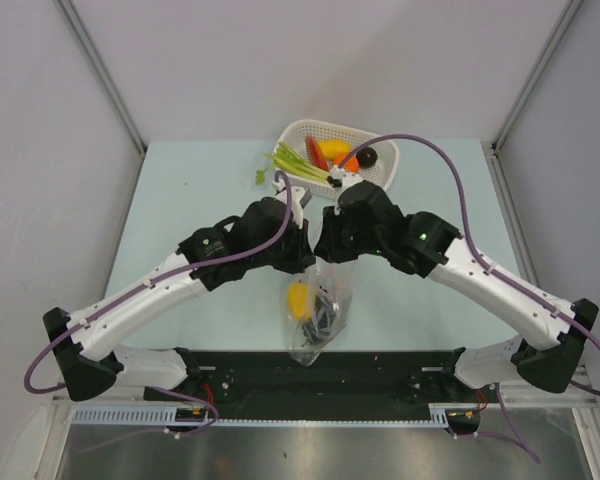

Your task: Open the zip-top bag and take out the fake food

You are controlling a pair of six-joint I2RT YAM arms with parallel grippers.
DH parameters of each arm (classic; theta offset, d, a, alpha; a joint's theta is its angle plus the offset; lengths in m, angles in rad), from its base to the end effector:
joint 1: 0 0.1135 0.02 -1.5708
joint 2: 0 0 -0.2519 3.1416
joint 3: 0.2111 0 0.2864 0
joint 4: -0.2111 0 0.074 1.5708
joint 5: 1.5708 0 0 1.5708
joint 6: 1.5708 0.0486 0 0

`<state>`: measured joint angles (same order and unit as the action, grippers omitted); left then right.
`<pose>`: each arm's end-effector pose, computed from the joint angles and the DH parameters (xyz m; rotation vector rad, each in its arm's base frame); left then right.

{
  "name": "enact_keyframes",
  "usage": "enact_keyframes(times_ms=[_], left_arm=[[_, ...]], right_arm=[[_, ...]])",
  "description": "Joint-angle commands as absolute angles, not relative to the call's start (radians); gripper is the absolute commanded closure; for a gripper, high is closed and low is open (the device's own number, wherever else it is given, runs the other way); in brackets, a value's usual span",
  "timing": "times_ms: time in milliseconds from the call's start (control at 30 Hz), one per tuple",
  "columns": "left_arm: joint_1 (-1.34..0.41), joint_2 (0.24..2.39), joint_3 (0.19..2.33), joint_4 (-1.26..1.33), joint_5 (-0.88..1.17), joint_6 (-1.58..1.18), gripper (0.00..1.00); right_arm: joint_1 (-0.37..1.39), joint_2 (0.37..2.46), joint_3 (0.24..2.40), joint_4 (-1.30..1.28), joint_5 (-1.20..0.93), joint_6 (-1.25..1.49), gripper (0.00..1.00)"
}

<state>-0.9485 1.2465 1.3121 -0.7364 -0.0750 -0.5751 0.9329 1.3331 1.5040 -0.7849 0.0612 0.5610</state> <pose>0.1843 -0.2507 0.3544 0.3935 2.3117 -0.7181 0.1969 0.2606 0.3945 -0.3879 2.2589 0.7559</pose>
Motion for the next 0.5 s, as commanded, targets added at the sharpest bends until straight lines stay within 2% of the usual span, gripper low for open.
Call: enact_keyframes(times_ms=[0,133,467], left_arm=[[-0.950,1.255,1.385,-0.678,-0.077,-0.560,1.00],[-0.950,1.250,1.381,-0.661,-0.074,-0.572,1.00],[-0.953,1.272,1.384,-0.609,-0.031,-0.601,1.00]], right_arm=[[0.942,1.364,1.486,-0.850,0.143,0.646,0.89],[0.939,1.411,1.482,-0.890,0.192,0.675,0.90],[0.922,1.490,1.436,-0.807,0.118,0.767,0.89]])
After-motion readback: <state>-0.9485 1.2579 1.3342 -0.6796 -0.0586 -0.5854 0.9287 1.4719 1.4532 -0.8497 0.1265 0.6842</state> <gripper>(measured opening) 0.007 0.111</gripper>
